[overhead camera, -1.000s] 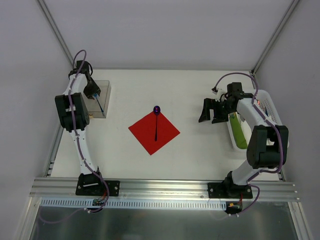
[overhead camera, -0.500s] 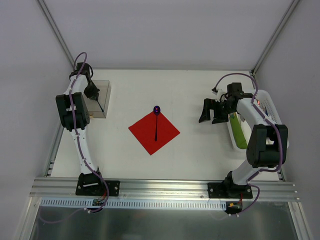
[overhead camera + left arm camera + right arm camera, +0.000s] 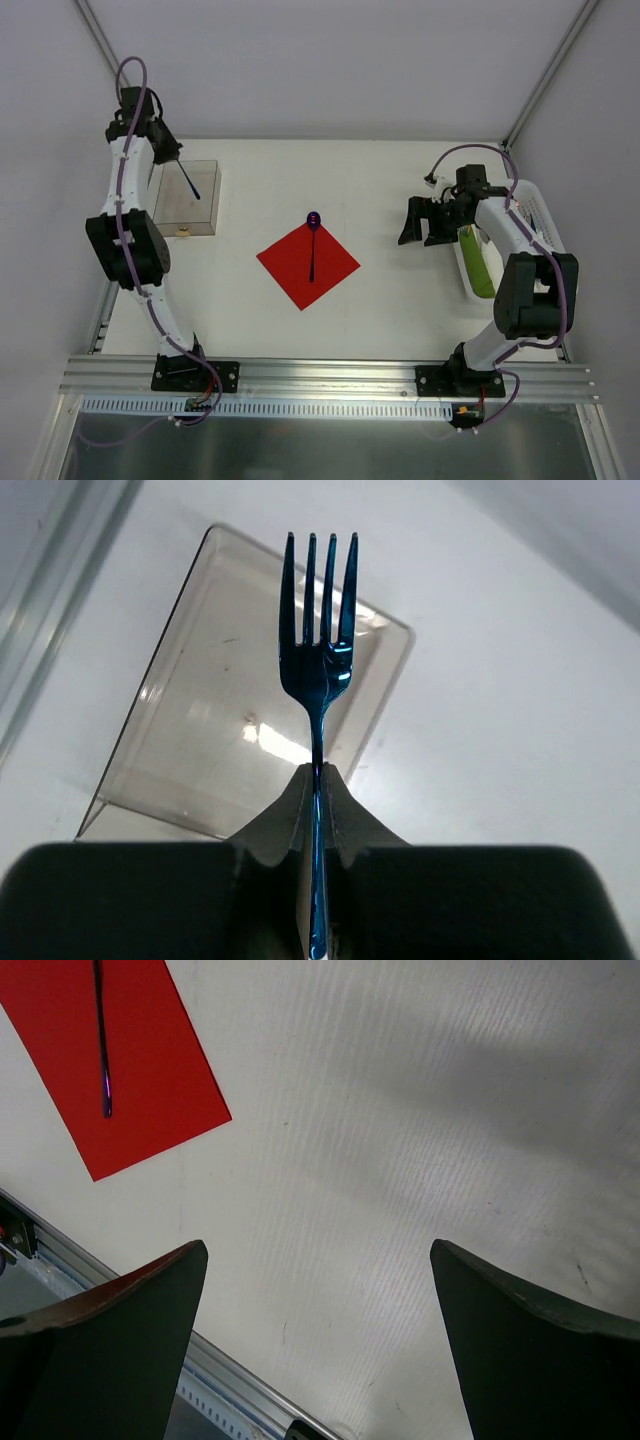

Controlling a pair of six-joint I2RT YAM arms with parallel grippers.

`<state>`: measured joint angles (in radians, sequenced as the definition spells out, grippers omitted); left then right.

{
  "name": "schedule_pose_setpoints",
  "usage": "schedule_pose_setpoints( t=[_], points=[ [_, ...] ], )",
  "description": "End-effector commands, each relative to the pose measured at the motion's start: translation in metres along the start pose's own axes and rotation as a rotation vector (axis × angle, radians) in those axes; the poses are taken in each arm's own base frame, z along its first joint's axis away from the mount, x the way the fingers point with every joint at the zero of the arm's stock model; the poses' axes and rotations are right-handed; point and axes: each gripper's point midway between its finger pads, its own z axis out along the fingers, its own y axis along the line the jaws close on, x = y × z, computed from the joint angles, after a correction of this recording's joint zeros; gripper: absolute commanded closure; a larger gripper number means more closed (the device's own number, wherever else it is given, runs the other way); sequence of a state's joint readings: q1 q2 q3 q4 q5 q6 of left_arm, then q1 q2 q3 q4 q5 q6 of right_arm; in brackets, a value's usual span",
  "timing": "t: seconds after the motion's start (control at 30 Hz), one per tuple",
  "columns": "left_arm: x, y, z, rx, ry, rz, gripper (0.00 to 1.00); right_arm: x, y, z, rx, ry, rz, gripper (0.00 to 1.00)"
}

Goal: Place the utensils on the paper napkin and roll it up

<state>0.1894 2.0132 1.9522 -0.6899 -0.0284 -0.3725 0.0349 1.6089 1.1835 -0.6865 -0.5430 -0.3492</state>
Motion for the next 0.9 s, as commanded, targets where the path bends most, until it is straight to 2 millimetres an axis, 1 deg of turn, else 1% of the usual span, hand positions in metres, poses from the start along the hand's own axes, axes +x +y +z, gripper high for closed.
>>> schedule_pose_setpoints(
  t=[0.0, 0.03, 0.1, 0.13, 0.17, 0.2, 0.23, 0.27, 0.3, 0.33, 0.37, 0.4, 0.43, 0.47, 0.5, 0.53, 0.57, 0.6, 0.63, 0.7, 0.8, 0.87],
  points=[
    [-0.028, -0.038, -0.079, 0.190, -0.121, 0.095, 1.00, -0.010, 0.013, -0.017, -0.035, -0.053, -0.044, 0.01],
    [-0.020, -0.060, -0.096, 0.273, -0.113, 0.137, 1.00, -0.011, 0.015, -0.017, -0.043, -0.056, -0.046, 0.01],
    [0.001, -0.081, -0.106, 0.343, -0.090, 0.255, 1.00, -0.012, 0.016, -0.018, -0.046, -0.060, -0.048, 0.01],
    [0.019, -0.090, -0.111, 0.377, -0.064, 0.311, 1.00, -0.012, 0.017, -0.018, -0.051, -0.059, -0.048, 0.01],
    [0.040, -0.110, -0.115, 0.416, -0.040, 0.382, 1.00, -0.012, 0.017, -0.018, -0.054, -0.059, -0.049, 0.01],
    [0.059, -0.124, -0.119, 0.447, -0.021, 0.449, 1.00, -0.011, 0.018, -0.018, -0.057, -0.058, -0.050, 0.01],
    [0.080, -0.131, -0.116, 0.471, 0.022, 0.486, 1.00, -0.011, 0.018, -0.017, -0.063, -0.058, -0.051, 0.01],
    [0.105, -0.149, -0.122, 0.534, 0.070, 0.528, 1.00, -0.010, 0.019, -0.017, -0.067, -0.055, -0.049, 0.01],
    [0.121, -0.154, -0.122, 0.556, 0.106, 0.541, 1.00, -0.009, 0.018, -0.016, -0.067, -0.052, -0.048, 0.01],
    [0.145, -0.155, -0.117, 0.567, 0.166, 0.567, 1.00, -0.009, 0.019, -0.017, -0.067, -0.053, -0.051, 0.01],
    [0.169, -0.164, -0.119, 0.581, 0.192, 0.631, 1.00, -0.007, 0.018, -0.016, -0.067, -0.050, -0.052, 0.01],
    [0.183, -0.165, -0.116, 0.574, 0.216, 0.659, 1.00, -0.006, 0.018, -0.017, -0.067, -0.050, -0.052, 0.01],
    [0.208, -0.162, -0.108, 0.566, 0.267, 0.687, 1.00, -0.006, 0.018, -0.016, -0.067, -0.052, -0.055, 0.01],
    [0.223, -0.164, -0.106, 0.580, 0.297, 0.708, 1.00, -0.003, 0.018, -0.014, -0.068, -0.047, -0.052, 0.01],
    [0.244, -0.172, -0.109, 0.603, 0.325, 0.738, 1.00, -0.002, 0.018, -0.013, -0.069, -0.046, -0.047, 0.01],
    [0.260, -0.171, -0.100, 0.597, 0.345, 0.752, 1.00, -0.001, 0.017, -0.012, -0.068, -0.047, -0.043, 0.01],
    [0.269, -0.173, -0.096, 0.584, 0.352, 0.759, 1.00, -0.002, 0.016, -0.011, -0.063, -0.050, -0.040, 0.01],
    [0.274, -0.174, -0.092, 0.554, 0.360, 0.727, 1.00, 0.000, 0.015, -0.010, -0.062, -0.045, -0.034, 0.01],
    [0.283, -0.174, -0.083, 0.536, 0.376, 0.711, 1.00, 0.000, 0.015, -0.008, -0.064, -0.042, -0.031, 0.01],
    [0.290, -0.176, -0.077, 0.512, 0.392, 0.638, 1.00, 0.001, 0.014, -0.008, -0.065, -0.040, -0.023, 0.01],
    [0.309, -0.176, -0.068, 0.476, 0.390, 0.628, 1.00, 0.001, 0.014, -0.007, -0.066, -0.038, -0.024, 0.01],
    [0.313, -0.178, -0.063, 0.469, 0.376, 0.622, 1.00, 0.002, 0.014, -0.005, -0.071, -0.033, -0.019, 0.01]
  ],
)
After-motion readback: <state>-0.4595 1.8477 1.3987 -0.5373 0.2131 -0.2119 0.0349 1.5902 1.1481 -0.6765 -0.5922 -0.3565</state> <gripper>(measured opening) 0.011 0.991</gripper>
